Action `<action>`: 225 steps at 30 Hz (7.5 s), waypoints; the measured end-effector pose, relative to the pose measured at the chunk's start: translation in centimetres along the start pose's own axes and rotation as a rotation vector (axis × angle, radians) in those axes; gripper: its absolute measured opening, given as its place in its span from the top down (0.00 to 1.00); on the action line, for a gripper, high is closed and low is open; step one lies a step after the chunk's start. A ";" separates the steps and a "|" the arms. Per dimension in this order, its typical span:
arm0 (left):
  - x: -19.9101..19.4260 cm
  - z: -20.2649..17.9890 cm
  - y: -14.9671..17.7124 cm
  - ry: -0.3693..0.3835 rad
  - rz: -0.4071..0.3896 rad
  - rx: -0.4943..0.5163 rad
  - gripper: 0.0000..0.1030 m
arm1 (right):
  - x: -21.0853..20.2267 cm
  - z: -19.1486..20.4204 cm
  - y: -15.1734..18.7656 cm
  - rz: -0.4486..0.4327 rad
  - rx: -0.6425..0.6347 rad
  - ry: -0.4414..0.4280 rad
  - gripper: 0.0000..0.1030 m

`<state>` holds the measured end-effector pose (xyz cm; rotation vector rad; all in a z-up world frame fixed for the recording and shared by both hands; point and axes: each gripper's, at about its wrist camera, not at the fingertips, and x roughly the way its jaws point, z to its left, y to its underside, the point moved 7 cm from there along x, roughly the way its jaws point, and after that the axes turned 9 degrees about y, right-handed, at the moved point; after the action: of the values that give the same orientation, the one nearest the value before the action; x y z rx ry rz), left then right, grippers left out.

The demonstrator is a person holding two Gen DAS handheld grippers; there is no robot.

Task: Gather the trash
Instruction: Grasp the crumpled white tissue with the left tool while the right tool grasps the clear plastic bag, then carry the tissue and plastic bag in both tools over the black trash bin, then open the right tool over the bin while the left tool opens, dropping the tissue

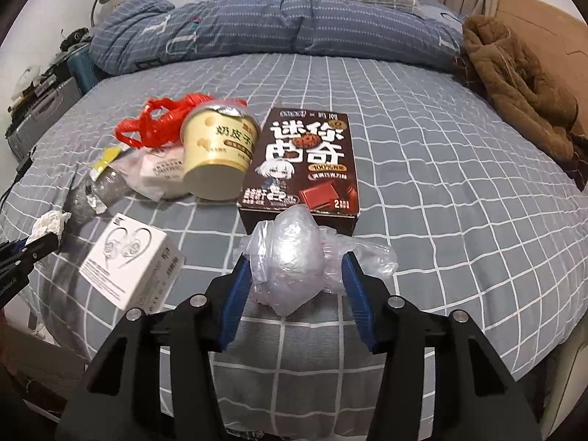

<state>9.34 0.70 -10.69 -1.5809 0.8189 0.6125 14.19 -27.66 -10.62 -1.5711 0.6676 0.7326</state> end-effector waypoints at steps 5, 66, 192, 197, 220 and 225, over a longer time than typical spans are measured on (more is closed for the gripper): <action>-0.9 -0.5 -0.3 0.013 -0.017 -0.003 0.77 | -1.3 0.3 -0.3 -0.032 0.006 -0.015 0.53; -4.0 -3.3 3.4 0.066 -0.042 0.004 0.78 | -6.2 1.9 2.9 -0.083 0.013 -0.028 0.47; 1.7 -9.1 23.6 0.138 0.288 0.019 0.78 | -3.2 0.8 24.8 0.238 0.010 0.065 0.10; 2.5 -9.6 23.9 0.144 0.299 0.032 0.78 | -3.4 -0.1 25.0 0.239 0.024 0.080 0.10; 2.1 -8.5 23.8 0.053 0.231 0.048 0.06 | -4.0 0.9 23.4 0.205 0.034 0.065 0.10; 1.1 -7.8 22.6 0.050 0.205 0.036 0.06 | -5.1 1.7 21.5 0.153 0.031 0.042 0.10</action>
<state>-8.24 -8.55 -24.12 -1.4957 1.0328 0.7026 -5.74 -28.45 -20.35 -1.5225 0.8337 0.8005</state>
